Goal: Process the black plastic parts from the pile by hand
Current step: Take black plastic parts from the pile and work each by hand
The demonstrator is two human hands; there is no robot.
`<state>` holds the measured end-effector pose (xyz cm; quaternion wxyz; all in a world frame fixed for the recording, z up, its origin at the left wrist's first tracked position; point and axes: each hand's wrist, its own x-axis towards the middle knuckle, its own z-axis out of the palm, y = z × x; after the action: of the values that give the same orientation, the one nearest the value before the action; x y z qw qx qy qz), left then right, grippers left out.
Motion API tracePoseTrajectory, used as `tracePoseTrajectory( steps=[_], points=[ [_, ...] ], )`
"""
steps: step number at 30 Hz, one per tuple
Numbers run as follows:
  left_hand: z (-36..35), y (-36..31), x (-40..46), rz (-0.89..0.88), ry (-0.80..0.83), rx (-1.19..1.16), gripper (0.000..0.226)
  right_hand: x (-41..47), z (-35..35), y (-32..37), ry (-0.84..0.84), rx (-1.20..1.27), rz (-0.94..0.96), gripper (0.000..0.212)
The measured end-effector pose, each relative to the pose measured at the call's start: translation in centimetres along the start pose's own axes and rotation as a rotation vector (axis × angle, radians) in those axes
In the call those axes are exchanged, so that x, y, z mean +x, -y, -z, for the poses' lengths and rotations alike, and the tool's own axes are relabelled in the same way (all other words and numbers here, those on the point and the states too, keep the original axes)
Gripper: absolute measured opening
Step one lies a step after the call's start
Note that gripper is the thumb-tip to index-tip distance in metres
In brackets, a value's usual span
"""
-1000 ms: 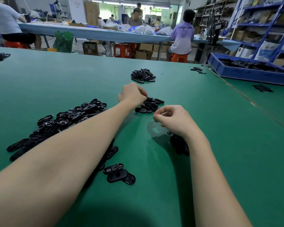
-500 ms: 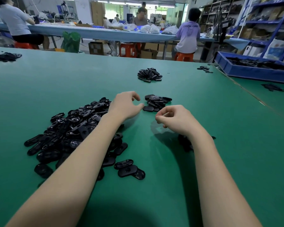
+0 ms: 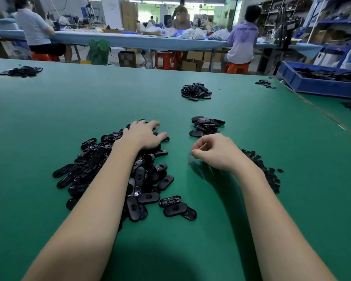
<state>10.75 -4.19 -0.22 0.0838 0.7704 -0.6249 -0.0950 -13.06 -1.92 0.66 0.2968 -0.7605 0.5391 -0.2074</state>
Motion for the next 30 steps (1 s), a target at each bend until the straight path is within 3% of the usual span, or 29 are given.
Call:
tracePoseTrajectory(
  steps=[10,20,26,30],
  points=[
    [1.1,-2.0,-2.1,-0.123,-0.008,-0.022,0.010,0.0,0.0,-0.3,-0.008,-0.008,0.004,0.007],
    [1.8,-3.5,-2.9,-0.145,0.087,-0.059,0.012,0.0,0.1,-0.5,0.003,0.009,-0.007,0.006],
    [2.2,-3.8,-3.3,-0.164,0.018,-0.064,0.009,0.0,0.2,-0.4,0.008,0.010,-0.012,0.006],
    [2.5,-3.9,-3.4,-0.158,-0.039,-0.123,0.020,0.0,0.3,-0.5,0.007,0.019,-0.012,0.006]
  ],
)
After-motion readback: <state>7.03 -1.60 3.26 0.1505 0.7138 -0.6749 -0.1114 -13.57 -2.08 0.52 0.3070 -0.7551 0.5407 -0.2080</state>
